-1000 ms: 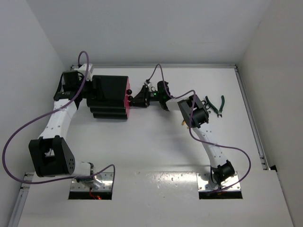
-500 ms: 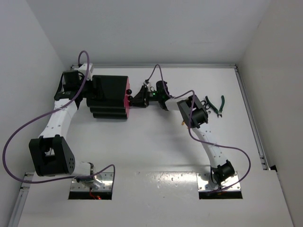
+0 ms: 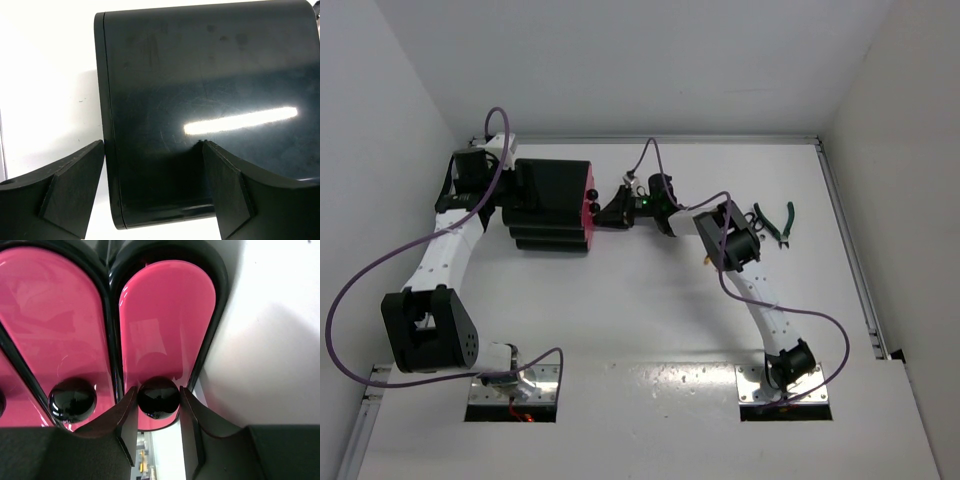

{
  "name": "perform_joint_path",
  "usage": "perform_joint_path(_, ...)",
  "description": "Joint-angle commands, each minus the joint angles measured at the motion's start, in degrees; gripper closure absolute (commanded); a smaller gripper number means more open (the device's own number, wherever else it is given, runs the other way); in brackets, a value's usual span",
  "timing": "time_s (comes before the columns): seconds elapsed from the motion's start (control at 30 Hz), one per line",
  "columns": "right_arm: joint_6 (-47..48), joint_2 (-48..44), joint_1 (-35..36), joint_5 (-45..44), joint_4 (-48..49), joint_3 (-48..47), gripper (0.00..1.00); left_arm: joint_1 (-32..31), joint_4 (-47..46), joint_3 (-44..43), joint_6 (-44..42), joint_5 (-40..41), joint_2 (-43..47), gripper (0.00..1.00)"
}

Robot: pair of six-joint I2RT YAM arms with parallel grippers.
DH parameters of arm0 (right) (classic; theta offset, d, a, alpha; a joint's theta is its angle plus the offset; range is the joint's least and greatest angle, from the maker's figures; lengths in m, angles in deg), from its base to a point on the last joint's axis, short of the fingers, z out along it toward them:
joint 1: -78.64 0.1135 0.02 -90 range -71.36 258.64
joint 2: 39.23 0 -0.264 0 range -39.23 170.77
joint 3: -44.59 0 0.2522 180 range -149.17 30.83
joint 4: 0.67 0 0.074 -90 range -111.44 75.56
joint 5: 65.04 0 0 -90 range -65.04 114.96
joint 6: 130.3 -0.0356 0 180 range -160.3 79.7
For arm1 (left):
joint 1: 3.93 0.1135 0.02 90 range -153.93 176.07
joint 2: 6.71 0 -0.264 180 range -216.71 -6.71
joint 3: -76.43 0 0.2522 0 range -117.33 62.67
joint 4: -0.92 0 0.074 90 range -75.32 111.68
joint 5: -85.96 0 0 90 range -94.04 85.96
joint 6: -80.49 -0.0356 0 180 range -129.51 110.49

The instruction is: Sort the tools into containers

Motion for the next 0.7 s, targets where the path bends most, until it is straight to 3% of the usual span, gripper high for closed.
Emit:
perform_joint_path(0.0,4.31,-1.27,0.25,0.91,-2.06,4.82,0.92,-1.01,0.0,1.43,0.14,0.91,-0.89,0.16)
perform_joint_path(0.1,6.43,-3.56,-0.98,0.91,-1.79,7.81,0.97,-1.54,0.0,1.43,0.14,0.91,-0.89,0.16)
perform_joint_path(0.67,18.03,-10.42,-8.89,6.61,-8.82,16.79,0.99,-2.07,-1.06,2.48,1.19,2.05,-0.89,0.16)
